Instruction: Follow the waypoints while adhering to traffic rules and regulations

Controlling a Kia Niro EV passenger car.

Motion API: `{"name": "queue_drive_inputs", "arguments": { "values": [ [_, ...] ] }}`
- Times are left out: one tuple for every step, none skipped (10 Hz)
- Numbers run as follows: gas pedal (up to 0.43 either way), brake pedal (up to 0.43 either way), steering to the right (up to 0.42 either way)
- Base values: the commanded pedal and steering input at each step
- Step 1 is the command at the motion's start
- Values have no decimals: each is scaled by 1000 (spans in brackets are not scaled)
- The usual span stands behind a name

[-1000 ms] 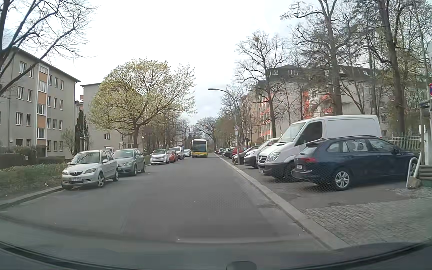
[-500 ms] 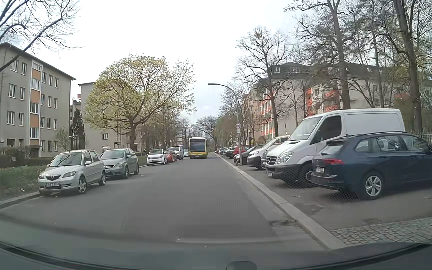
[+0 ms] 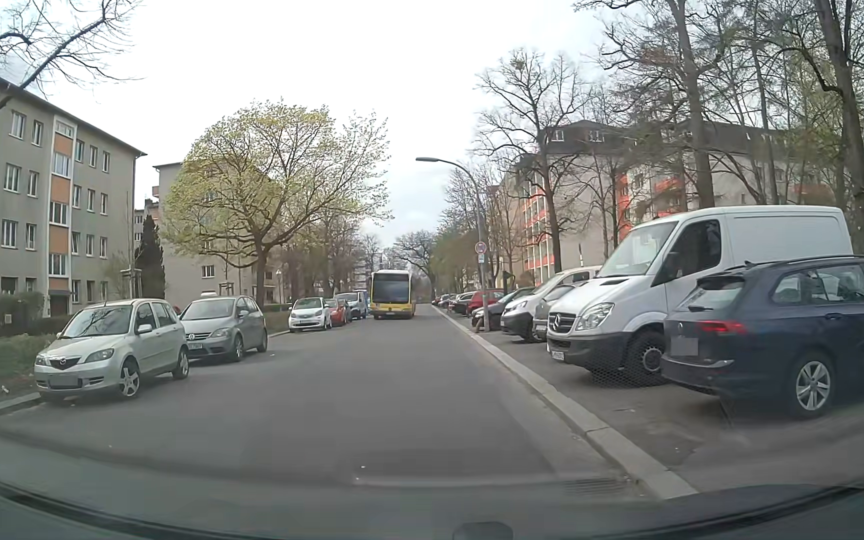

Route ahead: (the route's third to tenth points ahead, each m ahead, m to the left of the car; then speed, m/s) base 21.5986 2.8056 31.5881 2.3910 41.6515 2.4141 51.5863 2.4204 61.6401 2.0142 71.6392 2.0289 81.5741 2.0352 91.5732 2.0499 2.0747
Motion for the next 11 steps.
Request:
{"name": "queue_drive_inputs", "arguments": {
  "values": [
    [0, 256, -10],
    [0, 268, -3],
    [0, 274, -2],
    [0, 274, 0],
    [0, 274, 2],
    [0, 274, 3],
    [0, 268, 4],
    [0, 250, 10],
    [0, 238, 15],
    [0, 244, 16],
    [0, 256, 16]
  ]
}}
